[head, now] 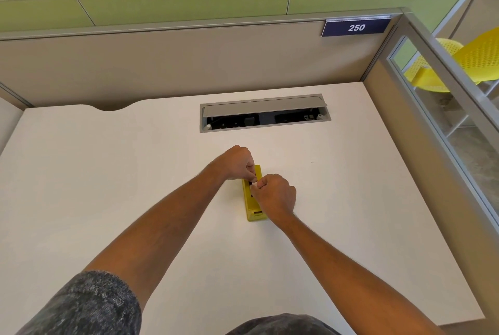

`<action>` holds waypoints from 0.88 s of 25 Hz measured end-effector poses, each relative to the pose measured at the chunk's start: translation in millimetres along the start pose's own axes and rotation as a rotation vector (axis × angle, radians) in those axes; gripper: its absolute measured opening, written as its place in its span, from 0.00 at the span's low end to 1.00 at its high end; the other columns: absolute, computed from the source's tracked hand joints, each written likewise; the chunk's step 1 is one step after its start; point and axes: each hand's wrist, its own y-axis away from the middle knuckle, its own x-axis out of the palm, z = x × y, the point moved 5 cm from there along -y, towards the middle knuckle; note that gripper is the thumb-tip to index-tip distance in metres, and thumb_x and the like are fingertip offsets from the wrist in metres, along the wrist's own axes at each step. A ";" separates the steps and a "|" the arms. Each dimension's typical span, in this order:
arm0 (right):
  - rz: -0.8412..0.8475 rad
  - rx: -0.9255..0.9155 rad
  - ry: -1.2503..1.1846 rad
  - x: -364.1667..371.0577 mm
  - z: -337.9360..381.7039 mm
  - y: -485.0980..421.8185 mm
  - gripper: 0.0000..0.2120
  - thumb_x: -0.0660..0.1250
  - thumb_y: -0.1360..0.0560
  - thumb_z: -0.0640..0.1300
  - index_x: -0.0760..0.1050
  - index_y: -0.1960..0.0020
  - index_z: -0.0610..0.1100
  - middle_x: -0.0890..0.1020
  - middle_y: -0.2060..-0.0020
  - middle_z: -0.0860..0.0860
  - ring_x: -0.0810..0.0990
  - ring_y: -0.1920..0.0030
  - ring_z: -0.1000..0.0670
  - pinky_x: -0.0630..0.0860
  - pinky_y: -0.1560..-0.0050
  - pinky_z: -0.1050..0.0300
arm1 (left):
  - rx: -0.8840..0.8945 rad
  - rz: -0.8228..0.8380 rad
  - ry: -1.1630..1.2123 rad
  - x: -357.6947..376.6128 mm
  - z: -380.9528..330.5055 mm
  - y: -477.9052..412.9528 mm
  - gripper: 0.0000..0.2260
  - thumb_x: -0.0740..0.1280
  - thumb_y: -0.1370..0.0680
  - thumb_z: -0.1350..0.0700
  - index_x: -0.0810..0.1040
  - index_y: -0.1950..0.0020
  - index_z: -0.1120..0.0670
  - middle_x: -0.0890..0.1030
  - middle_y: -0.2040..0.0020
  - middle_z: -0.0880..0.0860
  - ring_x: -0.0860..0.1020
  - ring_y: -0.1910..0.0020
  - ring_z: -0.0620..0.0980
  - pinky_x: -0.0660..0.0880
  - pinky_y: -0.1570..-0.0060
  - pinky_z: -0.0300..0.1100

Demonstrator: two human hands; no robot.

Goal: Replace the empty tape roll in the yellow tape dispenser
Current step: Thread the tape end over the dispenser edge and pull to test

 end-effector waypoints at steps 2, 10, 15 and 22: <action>-0.001 -0.001 -0.006 -0.1 -0.2 -0.2 0.13 0.70 0.23 0.59 0.84 0.57 0.51 0.86 0.59 0.55 0.84 0.55 0.49 0.77 0.46 0.48 | -0.003 -0.004 0.003 -0.4 -0.1 -0.2 0.12 0.79 0.23 0.48 0.90 0.47 0.54 0.85 0.56 0.48 0.81 0.57 0.46 0.72 0.58 0.39; 0.000 0.005 -0.016 1.0 -1.5 -0.5 0.13 0.70 0.23 0.59 0.84 0.58 0.51 0.85 0.60 0.56 0.83 0.55 0.50 0.77 0.47 0.49 | -0.008 -0.013 0.018 -0.9 -0.9 2.8 0.12 0.78 0.22 0.49 0.90 0.45 0.55 0.88 0.50 0.52 0.83 0.53 0.49 0.78 0.53 0.42; 0.002 0.003 -0.013 1.8 -2.6 0.5 0.15 0.70 0.22 0.60 0.84 0.56 0.50 0.85 0.59 0.56 0.83 0.56 0.50 0.73 0.49 0.51 | 0.063 -0.045 0.025 0.3 -3.8 12.7 0.08 0.78 0.22 0.51 0.89 0.48 0.55 0.88 0.50 0.51 0.84 0.52 0.49 0.81 0.51 0.45; 0.023 -0.010 -0.004 0.1 -3.2 2.6 0.15 0.69 0.21 0.59 0.84 0.56 0.49 0.86 0.57 0.53 0.84 0.53 0.47 0.74 0.46 0.49 | 0.107 -0.087 0.011 4.7 -5.6 25.1 0.09 0.78 0.23 0.51 0.91 0.44 0.51 0.90 0.49 0.49 0.85 0.51 0.48 0.82 0.48 0.46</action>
